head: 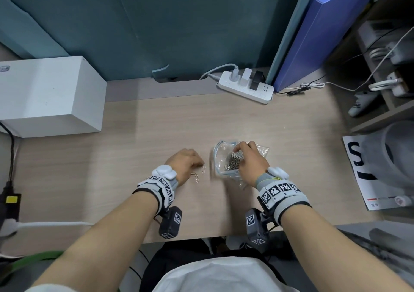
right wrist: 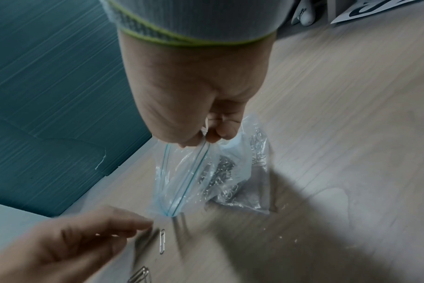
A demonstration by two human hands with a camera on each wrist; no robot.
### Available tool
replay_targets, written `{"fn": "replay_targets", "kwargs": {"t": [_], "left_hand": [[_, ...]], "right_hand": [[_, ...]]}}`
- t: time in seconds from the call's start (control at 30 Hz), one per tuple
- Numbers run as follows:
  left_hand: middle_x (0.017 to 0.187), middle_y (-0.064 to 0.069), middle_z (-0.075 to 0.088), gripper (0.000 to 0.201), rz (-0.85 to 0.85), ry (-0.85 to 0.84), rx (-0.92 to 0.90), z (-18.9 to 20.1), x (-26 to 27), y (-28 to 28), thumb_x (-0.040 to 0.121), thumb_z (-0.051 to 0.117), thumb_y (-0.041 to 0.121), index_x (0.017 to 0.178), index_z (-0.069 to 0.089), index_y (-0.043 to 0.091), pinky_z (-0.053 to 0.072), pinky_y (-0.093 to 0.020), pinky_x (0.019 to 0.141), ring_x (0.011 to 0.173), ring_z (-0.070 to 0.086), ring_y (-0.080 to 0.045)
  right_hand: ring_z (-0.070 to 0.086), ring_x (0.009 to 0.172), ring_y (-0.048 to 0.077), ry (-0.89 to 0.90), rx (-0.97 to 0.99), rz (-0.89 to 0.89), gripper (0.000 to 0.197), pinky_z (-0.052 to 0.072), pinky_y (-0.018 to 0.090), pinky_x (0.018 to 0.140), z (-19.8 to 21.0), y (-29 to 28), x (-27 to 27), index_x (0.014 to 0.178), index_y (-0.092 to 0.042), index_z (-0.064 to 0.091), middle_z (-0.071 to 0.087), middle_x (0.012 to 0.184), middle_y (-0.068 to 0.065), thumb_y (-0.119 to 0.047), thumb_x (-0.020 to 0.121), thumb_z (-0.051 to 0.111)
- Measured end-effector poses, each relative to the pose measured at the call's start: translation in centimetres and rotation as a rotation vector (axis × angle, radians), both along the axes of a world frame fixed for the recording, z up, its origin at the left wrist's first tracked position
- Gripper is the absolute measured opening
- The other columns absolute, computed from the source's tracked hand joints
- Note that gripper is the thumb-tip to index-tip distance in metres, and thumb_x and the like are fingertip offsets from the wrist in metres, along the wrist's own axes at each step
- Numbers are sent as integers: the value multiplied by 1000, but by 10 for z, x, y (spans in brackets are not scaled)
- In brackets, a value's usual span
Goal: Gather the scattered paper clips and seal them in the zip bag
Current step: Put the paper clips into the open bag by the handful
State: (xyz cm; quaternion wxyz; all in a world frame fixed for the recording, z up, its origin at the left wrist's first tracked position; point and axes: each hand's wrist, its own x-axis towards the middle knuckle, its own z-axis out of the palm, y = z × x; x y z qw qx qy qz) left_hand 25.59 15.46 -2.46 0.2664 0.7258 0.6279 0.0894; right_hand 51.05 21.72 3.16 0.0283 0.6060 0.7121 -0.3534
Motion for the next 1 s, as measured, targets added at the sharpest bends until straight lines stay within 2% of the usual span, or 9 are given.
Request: {"fn": "replay_targets", "kwargs": {"t": [0.1, 0.2, 0.3, 0.37, 0.5, 0.6, 0.8, 0.9, 1.0], "left_hand": [[117, 6, 70, 28, -162, 46, 63, -5, 3, -8, 88, 74, 13, 112, 75, 29, 53, -34, 84, 101, 62, -25], [113, 2, 71, 21, -177, 51, 58, -4, 3, -7, 88, 75, 15, 107, 77, 23, 53, -33, 82, 100, 63, -28], [112, 3, 67, 19, -113, 79, -47, 0, -5, -4, 90, 72, 19, 109, 75, 23, 54, -37, 83, 103, 60, -25], [112, 4, 65, 22, -67, 82, -98, 2, -11, -7, 90, 73, 24, 111, 75, 23, 53, -36, 84, 105, 61, -22], [112, 3, 64, 24, -20, 115, -156, 1, -17, -14, 89, 70, 17, 113, 73, 22, 51, -33, 83, 99, 63, -23], [107, 0, 64, 15, 0, 177, -167, -2, -14, -14, 94, 66, 21, 108, 70, 20, 51, -34, 78, 96, 63, -27], [99, 5, 62, 3, 111, 183, -142, -3, -3, -14, 94, 65, 25, 93, 66, 23, 44, -31, 69, 93, 61, -22], [95, 7, 58, 7, 196, 141, -133, -5, 2, -19, 93, 66, 28, 89, 64, 24, 44, -31, 67, 93, 59, -22], [97, 8, 57, 18, 211, 109, -156, -4, 9, -26, 87, 68, 42, 92, 62, 26, 49, -33, 71, 92, 57, -20]], "right_hand": [[63, 73, 33, 1, 7, 6, 47, 51, 39, 61, -1, 0, 0, 115, -35, 49, 42, 121, -7, 2, 88, 44], [62, 72, 33, -3, 12, 5, 46, 52, 40, 65, -1, 1, 1, 114, -36, 50, 42, 120, -8, 1, 88, 44], [60, 74, 33, -8, 23, -1, 45, 53, 42, 69, -1, 3, 1, 115, -35, 51, 43, 119, -7, 1, 89, 44], [60, 75, 34, -8, 25, -5, 45, 53, 43, 70, 0, 3, 1, 115, -35, 51, 44, 119, -7, 1, 88, 44], [60, 74, 33, -4, 24, -10, 46, 54, 43, 69, 0, 4, 0, 114, -36, 50, 43, 118, -8, 2, 88, 42], [60, 73, 33, -6, 28, -5, 46, 53, 41, 68, 0, 4, 0, 115, -35, 50, 43, 119, -8, 2, 89, 43], [61, 72, 32, -11, 24, -2, 44, 53, 41, 67, 1, 4, 1, 115, -36, 50, 42, 118, -8, 0, 90, 44], [61, 74, 33, -14, 27, -5, 45, 52, 40, 66, 1, 3, 2, 115, -36, 50, 43, 119, -8, 1, 89, 44], [62, 74, 34, -14, 25, -6, 45, 53, 41, 66, 2, 3, 1, 115, -36, 50, 43, 119, -8, 2, 90, 44]]}}
